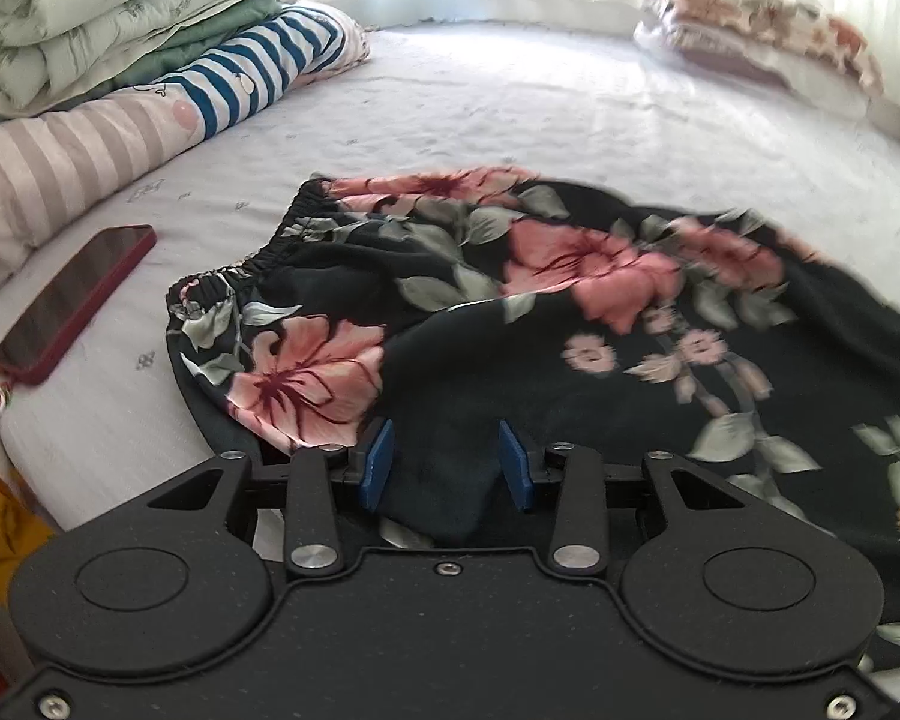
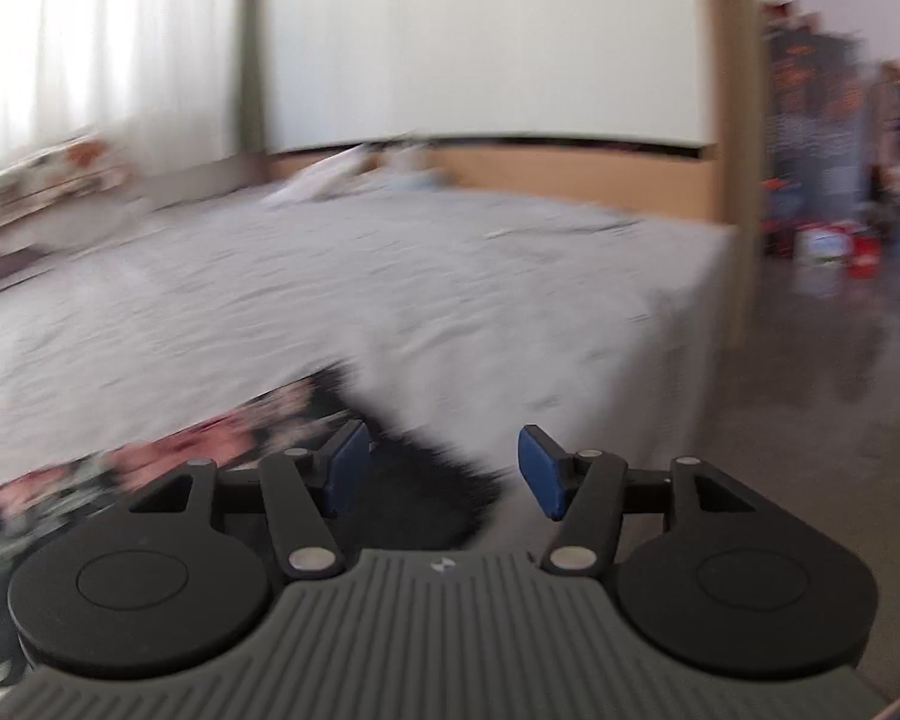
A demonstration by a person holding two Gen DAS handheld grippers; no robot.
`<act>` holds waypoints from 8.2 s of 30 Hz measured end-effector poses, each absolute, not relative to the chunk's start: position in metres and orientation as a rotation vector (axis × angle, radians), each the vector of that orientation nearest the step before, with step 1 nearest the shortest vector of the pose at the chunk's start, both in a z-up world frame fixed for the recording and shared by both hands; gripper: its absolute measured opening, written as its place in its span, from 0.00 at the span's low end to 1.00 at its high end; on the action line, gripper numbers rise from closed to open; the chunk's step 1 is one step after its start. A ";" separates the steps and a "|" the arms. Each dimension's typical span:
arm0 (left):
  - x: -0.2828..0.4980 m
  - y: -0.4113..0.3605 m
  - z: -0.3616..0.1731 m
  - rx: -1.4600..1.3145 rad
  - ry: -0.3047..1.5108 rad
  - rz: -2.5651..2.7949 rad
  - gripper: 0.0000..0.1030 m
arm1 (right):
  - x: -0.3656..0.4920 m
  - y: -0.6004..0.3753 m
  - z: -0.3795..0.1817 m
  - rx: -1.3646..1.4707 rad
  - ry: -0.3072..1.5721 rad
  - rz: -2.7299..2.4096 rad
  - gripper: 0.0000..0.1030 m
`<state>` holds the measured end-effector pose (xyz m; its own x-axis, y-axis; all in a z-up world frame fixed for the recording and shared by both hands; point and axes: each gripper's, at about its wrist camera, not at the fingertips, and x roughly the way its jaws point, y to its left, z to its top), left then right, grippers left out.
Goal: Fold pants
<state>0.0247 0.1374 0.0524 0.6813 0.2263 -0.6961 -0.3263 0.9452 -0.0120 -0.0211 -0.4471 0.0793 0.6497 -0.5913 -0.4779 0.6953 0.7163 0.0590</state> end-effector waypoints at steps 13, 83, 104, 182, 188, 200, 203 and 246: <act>0.000 0.049 0.065 -0.045 0.742 -0.092 0.40 | 0.022 -0.240 0.068 0.031 0.625 0.132 0.76; -0.007 -0.008 0.050 0.118 0.822 -0.257 0.51 | -0.005 -0.167 0.065 -0.127 0.789 0.485 0.13; -0.019 0.066 0.080 -0.086 0.710 -0.030 0.53 | 0.009 -0.178 0.045 -0.099 0.676 0.281 0.55; 0.010 0.132 0.067 -0.189 0.726 0.240 0.57 | -0.013 -0.267 0.074 0.185 0.481 -0.085 0.72; 0.012 0.120 0.060 -0.152 0.747 0.230 0.57 | -0.049 -0.355 0.065 0.320 0.416 -0.454 0.72; 0.014 0.121 0.055 -0.113 0.783 0.328 0.59 | -0.054 -0.438 0.038 0.512 0.349 -0.635 0.72; 0.015 0.122 0.054 -0.110 0.793 0.343 0.60 | -0.049 -0.446 0.034 0.544 0.344 -0.653 0.72; 0.010 0.131 0.055 -0.151 0.770 0.352 0.60 | 0.007 -0.508 0.027 0.820 0.359 -0.563 0.06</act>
<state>0.0101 0.1310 0.0552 0.6629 0.2557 -0.7037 -0.3653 0.9309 -0.0059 0.0073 -0.5083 0.0275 0.7972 -0.3296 -0.5058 0.5976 0.5497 0.5837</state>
